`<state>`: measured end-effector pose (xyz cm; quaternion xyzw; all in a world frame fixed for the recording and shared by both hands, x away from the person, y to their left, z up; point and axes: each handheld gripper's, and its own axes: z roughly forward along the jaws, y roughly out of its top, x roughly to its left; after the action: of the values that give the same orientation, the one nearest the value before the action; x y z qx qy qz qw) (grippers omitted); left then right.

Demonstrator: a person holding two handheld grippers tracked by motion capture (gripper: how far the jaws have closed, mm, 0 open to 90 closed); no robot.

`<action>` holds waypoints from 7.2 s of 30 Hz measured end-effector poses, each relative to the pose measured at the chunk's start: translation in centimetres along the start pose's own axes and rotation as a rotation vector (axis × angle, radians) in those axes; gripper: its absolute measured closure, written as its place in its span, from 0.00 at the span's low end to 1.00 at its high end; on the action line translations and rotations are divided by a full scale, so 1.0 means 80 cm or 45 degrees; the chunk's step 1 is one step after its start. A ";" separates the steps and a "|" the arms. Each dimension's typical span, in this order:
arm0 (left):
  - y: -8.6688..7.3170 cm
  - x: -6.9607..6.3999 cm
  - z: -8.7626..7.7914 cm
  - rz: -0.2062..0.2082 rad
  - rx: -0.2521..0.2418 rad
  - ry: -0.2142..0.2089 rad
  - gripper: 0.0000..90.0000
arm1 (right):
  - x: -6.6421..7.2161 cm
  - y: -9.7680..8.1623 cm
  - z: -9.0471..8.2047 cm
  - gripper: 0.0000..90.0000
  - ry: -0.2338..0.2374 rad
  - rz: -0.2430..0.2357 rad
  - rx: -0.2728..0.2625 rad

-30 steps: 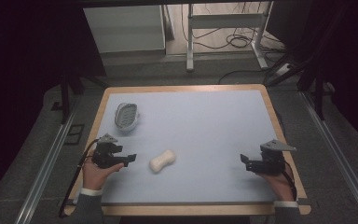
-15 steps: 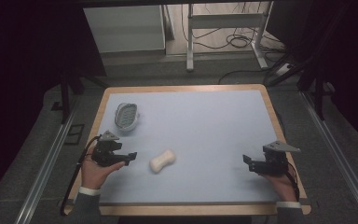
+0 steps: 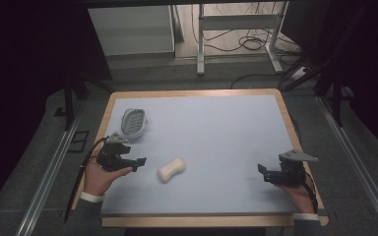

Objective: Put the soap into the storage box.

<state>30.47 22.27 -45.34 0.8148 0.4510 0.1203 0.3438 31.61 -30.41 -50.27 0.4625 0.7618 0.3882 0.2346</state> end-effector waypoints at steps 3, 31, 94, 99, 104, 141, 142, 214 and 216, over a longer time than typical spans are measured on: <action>0.005 -0.002 0.001 0.021 0.018 0.007 0.25 | 0.001 0.000 -0.002 0.10 0.001 -0.003 -0.002; 0.037 -0.031 0.033 0.173 0.130 -0.024 0.24 | -0.001 0.000 -0.003 0.10 -0.015 -0.016 0.000; 0.038 -0.088 0.142 0.319 0.479 -0.046 0.53 | -0.006 -0.001 -0.004 0.11 -0.108 -0.007 0.022; 0.038 -0.088 0.141 0.316 0.456 -0.034 0.54 | -0.008 -0.002 -0.005 0.11 -0.117 0.008 0.017; 0.039 -0.086 0.134 0.312 0.427 -0.035 0.55 | -0.010 -0.002 -0.005 0.11 -0.125 0.010 0.016; 0.064 -0.029 0.073 0.188 0.266 0.004 0.55 | -0.013 -0.003 -0.007 0.11 -0.120 0.030 0.009; 0.064 -0.029 0.073 0.188 0.266 0.004 0.55 | -0.013 -0.003 -0.007 0.11 -0.120 0.030 0.009; 0.119 0.067 0.061 0.001 0.255 0.152 0.55 | -0.019 -0.006 -0.007 0.11 -0.134 0.042 0.014; 0.119 0.068 0.061 -0.003 0.250 0.145 0.55 | -0.019 -0.006 -0.007 0.11 -0.133 0.041 0.016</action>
<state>42.22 21.10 -43.21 0.8359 0.4804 0.1214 0.2362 31.65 -32.06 -50.36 0.4958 0.7433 0.3625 0.2651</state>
